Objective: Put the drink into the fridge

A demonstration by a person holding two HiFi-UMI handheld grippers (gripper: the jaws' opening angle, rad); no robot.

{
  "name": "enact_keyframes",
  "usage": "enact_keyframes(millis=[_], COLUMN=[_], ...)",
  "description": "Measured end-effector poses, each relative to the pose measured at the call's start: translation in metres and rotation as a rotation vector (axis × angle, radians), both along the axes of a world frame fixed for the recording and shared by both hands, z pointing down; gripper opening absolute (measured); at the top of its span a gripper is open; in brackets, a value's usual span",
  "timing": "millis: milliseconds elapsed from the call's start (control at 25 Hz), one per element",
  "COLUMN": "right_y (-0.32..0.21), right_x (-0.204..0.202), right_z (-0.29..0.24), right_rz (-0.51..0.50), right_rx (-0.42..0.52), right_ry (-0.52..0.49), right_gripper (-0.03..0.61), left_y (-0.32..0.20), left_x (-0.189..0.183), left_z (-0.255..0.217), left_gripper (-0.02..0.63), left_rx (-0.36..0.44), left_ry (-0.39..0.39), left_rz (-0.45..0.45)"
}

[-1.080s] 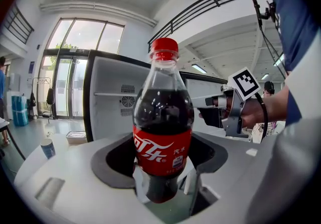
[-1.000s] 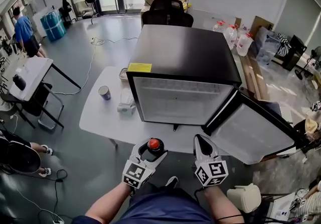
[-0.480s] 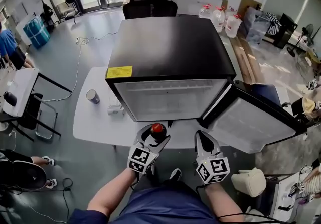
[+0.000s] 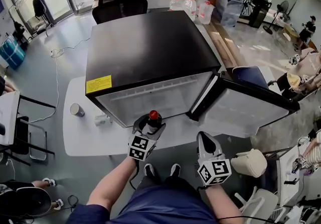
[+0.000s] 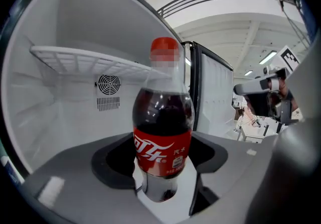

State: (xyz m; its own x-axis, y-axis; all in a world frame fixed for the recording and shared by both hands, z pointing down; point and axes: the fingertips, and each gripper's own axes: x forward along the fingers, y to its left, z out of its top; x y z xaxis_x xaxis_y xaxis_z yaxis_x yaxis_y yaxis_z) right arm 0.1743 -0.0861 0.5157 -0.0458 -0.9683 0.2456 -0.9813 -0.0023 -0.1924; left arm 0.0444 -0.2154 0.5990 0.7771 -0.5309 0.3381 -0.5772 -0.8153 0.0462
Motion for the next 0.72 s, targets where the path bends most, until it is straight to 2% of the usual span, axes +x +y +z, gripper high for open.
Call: enact_keyframes(millis=[720], right_y=[0.034], right_x=[0.009], right_z=[0.009], right_rz=[0.194], right_rx=[-0.052], right_ry=[0.024], right_gripper=[0.006], left_y=[-0.065], left_x=[0.038], left_z=[0.026], left_gripper=[0.313], left_rx=[-0.023], left_ry=[-0.003], left_rz=[0.069])
